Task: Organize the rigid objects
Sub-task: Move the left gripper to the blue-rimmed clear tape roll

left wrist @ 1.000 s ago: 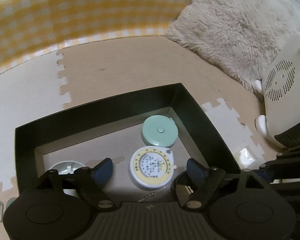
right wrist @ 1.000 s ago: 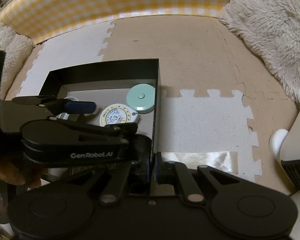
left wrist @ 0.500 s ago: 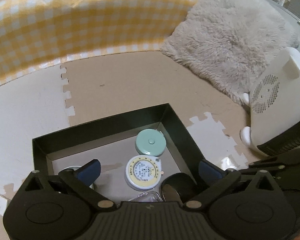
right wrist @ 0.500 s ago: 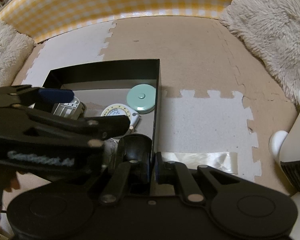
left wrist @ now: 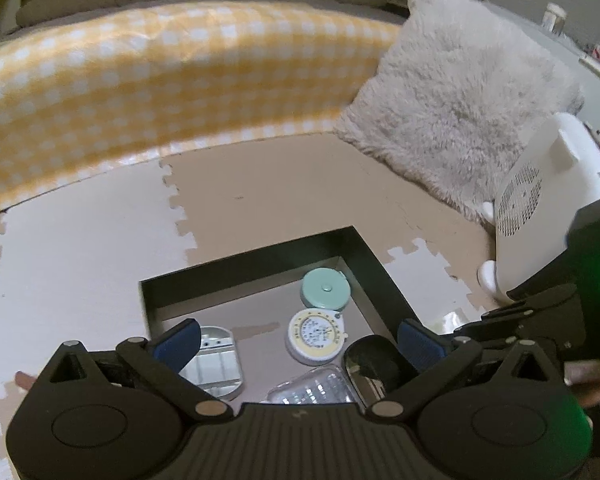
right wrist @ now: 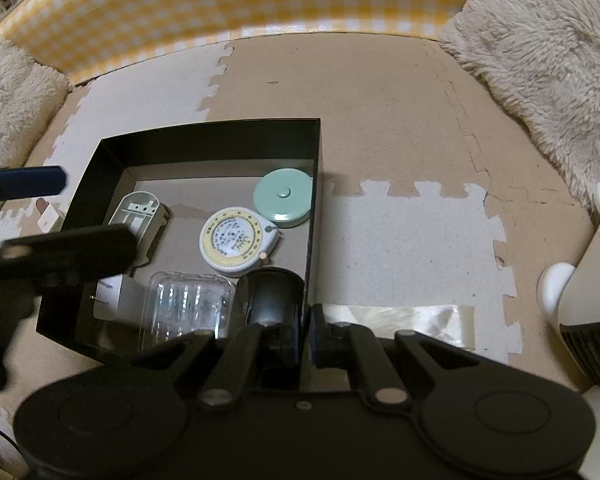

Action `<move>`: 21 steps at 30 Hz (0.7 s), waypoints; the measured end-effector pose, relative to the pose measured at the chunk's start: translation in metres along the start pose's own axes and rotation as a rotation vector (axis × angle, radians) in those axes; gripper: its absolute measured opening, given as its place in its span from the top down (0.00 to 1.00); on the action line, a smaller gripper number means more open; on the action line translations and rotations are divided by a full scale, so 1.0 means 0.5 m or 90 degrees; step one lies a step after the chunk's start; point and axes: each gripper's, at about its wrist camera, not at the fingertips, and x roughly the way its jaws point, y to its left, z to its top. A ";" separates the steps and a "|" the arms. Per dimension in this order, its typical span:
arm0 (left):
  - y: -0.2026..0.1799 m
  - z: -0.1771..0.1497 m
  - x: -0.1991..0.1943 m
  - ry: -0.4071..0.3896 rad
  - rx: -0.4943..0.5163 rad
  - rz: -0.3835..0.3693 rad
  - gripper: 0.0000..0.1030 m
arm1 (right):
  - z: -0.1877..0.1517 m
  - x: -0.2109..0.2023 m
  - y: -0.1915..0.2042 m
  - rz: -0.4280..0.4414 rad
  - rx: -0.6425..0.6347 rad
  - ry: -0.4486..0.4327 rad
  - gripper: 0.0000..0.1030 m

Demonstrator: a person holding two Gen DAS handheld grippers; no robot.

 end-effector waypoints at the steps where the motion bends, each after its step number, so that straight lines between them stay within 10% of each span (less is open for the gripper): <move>1: 0.006 -0.004 -0.012 -0.006 -0.001 0.003 0.00 | 0.000 0.000 0.000 0.000 -0.001 0.000 0.94; 21: 0.156 -0.086 -0.160 -0.176 -0.039 0.087 0.00 | 0.000 -0.001 0.001 -0.003 -0.004 0.000 0.94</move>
